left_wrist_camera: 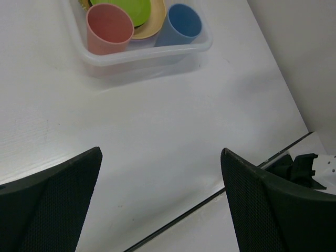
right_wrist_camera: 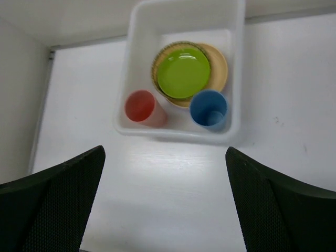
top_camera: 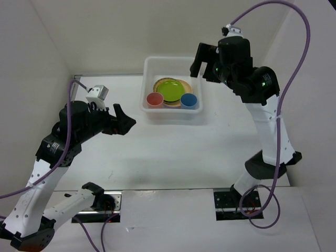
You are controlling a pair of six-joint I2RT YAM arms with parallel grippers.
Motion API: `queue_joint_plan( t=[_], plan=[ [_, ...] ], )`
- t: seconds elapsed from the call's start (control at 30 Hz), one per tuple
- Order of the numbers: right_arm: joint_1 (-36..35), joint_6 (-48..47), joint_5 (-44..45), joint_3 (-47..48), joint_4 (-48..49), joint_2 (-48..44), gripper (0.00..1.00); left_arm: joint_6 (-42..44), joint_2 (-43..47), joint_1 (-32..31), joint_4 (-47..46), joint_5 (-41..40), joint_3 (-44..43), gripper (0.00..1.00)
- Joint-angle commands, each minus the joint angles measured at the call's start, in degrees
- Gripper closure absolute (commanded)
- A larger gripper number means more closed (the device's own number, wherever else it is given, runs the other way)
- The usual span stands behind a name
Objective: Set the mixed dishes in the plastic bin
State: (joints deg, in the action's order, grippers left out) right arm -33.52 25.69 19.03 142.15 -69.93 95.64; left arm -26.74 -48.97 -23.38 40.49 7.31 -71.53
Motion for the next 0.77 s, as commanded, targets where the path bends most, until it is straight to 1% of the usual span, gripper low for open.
queue_joint_plan(
  t=[0.0,0.03,0.07,0.1,0.13,0.17,0.23,0.3,0.33,0.37,0.4,0.43,0.47,0.5,0.6,0.73],
  plan=[
    [-0.58,3.49,3.47,-17.11,3.1,-8.41,0.0,1.52,0.37,0.35,-4.81,-0.28,0.34,0.0],
    [-0.58,3.49,1.82,-23.17,7.14,-12.8,0.0,1.52,0.37,0.35,-4.81,0.33,0.34,0.0],
    [-0.58,3.49,-0.2,-35.76,11.7,-22.06,0.0,1.52,-0.16,0.35,-5.42,0.34,0.34,0.0],
    [0.46,2.36,-2.13,-41.72,20.1,-26.33,0.0,1.52,-0.16,0.35,-5.94,0.34,1.03,0.0],
    [1.6,3.21,-4.15,-50.22,22.62,-29.77,0.0,1.52,-0.68,0.35,-5.95,0.94,1.04,0.0],
    [4.31,3.83,-7.91,-53.26,24.04,-34.33,0.0,1.52,-0.69,0.35,-6.47,0.95,1.65,0.0],
    [6.35,5.5,-9.97,-59.23,24.76,-36.21,0.0,0.73,-1.3,0.35,-7.17,1.65,2.18,0.0],
    [6.88,6.65,-10.5,-62.59,25.28,-36.84,0.0,0.2,-1.83,0.35,-8.58,3.14,2.88,0.0],
    [6.89,7.17,-11.28,-66.26,26.24,-37.45,0.0,0.2,-1.83,0.35,-9.11,3.15,3.67,0.0],
    [6.89,7.7,-14.42,-68.38,27.73,-38.58,0.0,-0.5,-1.83,0.35,-9.81,3.76,3.68,0.0],
    [6.89,7.71,-16.28,-72.41,31.49,-39.38,0.0,-1.03,-1.83,0.35,-9.82,3.76,4.2,0.0],
    [6.89,7.71,-17.95,-74.28,33.35,-39.99,0.0,-1.03,-1.83,0.35,-9.82,3.76,4.72,0.0],
    [6.89,7.71,-21.54,-76.04,35.11,-41.48,0.0,-1.55,-1.83,0.35,-10.43,3.76,4.73,0.0],
    [6.89,6.92,-23.05,-78.92,38.43,-42.19,0.0,-1.56,-1.83,0.35,-10.43,3.76,4.73,0.0],
    [6.89,6.13,-25.17,-82.54,41.45,-44.3,0.0,-2.09,-1.83,0.35,-10.43,4.38,4.73,0.0],
    [6.89,4.28,-23.25,-81.5,37.94,-41.94,0.0,-3.75,-1.83,0.35,-11.48,4.91,4.73,0.0]
  ],
)
